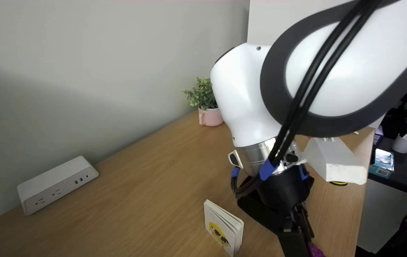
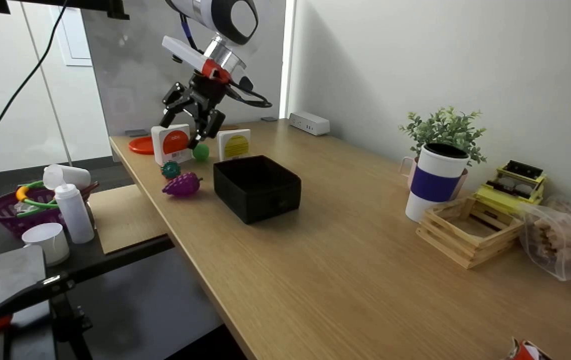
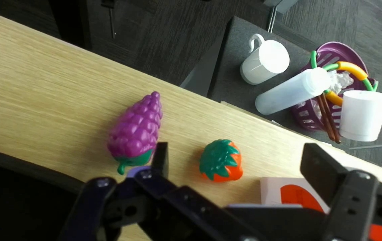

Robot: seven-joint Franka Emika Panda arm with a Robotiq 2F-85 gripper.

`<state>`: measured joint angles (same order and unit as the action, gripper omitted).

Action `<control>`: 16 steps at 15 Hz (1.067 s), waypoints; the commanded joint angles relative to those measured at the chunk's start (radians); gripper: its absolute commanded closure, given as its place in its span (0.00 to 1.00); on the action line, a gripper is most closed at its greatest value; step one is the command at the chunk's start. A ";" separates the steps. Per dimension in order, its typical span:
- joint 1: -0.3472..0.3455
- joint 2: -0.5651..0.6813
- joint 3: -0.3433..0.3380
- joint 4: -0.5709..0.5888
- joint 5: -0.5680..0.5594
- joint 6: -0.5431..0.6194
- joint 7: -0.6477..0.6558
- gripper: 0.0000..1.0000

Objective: Put the grapes and green and red object in black basket

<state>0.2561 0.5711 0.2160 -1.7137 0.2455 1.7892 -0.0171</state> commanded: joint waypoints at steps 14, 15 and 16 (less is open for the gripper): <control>0.070 0.097 0.023 0.005 -0.045 0.043 0.035 0.00; 0.070 0.097 0.023 0.005 -0.046 0.043 0.035 0.00; 0.071 0.097 0.022 0.008 -0.047 0.044 0.037 0.00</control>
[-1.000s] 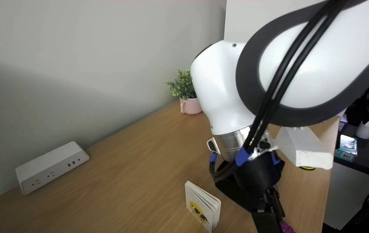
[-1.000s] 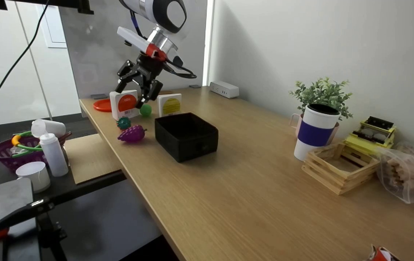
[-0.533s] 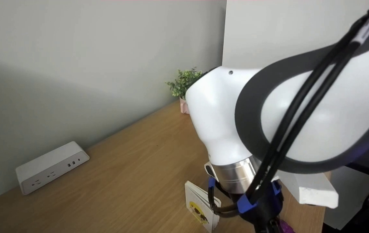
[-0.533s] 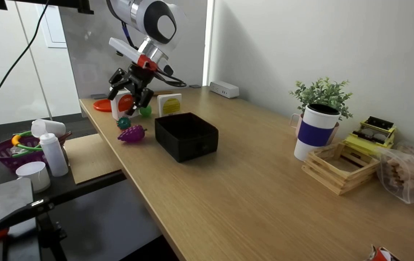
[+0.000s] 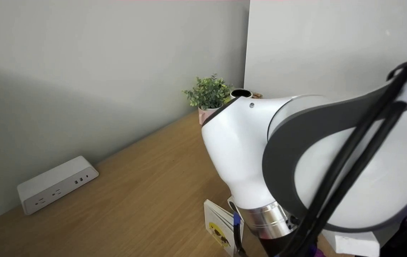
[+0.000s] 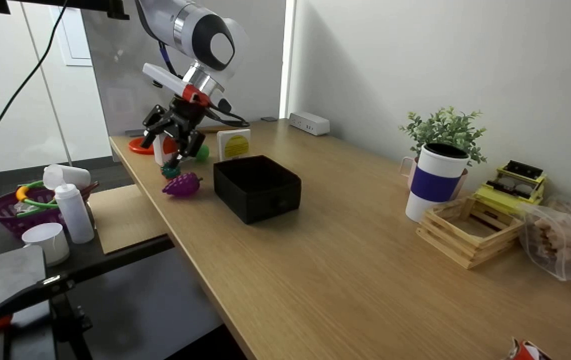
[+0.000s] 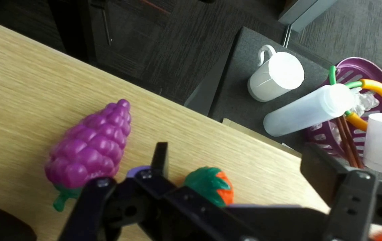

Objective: Put the grapes and green and red object in black basket

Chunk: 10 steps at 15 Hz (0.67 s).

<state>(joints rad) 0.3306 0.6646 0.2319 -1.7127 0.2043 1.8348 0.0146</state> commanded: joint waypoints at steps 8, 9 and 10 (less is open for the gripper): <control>0.001 0.002 0.006 -0.022 0.001 0.099 0.011 0.00; 0.004 0.001 0.003 -0.030 -0.001 0.119 0.020 0.00; 0.006 -0.001 0.001 -0.039 -0.003 0.135 0.030 0.00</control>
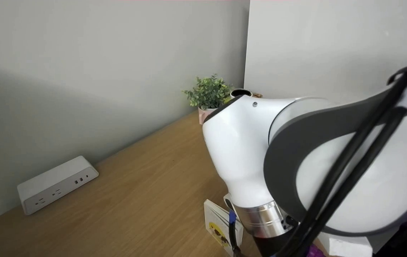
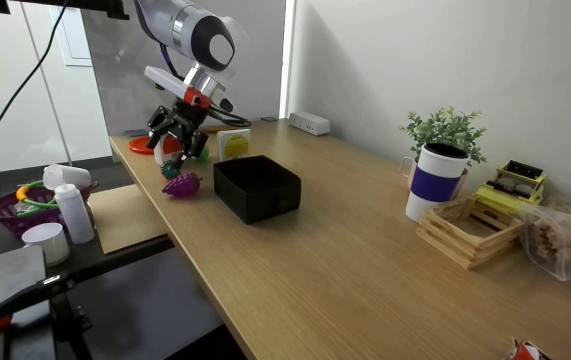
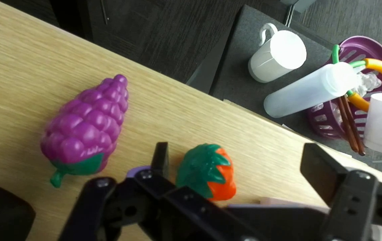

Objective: Put the grapes and green and red object in black basket

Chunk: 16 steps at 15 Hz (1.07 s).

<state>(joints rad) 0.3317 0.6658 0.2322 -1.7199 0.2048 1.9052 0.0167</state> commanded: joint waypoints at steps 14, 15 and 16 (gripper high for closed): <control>0.035 -0.014 -0.027 -0.098 -0.057 0.098 0.245 0.00; 0.037 -0.012 -0.026 -0.095 -0.061 0.097 0.251 0.00; 0.040 -0.010 -0.026 -0.092 -0.065 0.095 0.255 0.00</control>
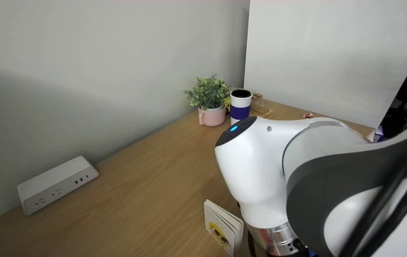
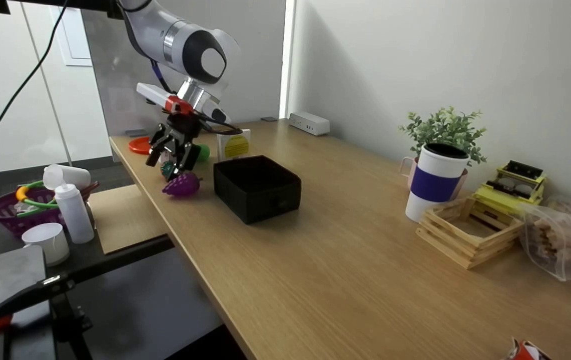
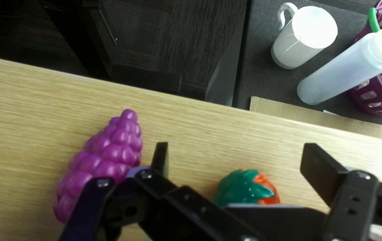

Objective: Put the grapes and green and red object in black basket

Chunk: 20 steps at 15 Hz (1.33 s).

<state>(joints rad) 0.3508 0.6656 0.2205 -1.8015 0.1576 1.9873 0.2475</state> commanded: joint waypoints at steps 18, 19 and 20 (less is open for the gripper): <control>0.049 0.003 -0.006 0.027 -0.046 0.000 0.027 0.00; 0.051 0.003 -0.005 0.027 -0.045 0.000 0.028 0.00; 0.054 0.003 -0.005 0.026 -0.046 0.001 0.029 0.00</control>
<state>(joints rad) 0.3899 0.6656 0.2201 -1.7854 0.1231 1.9873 0.2609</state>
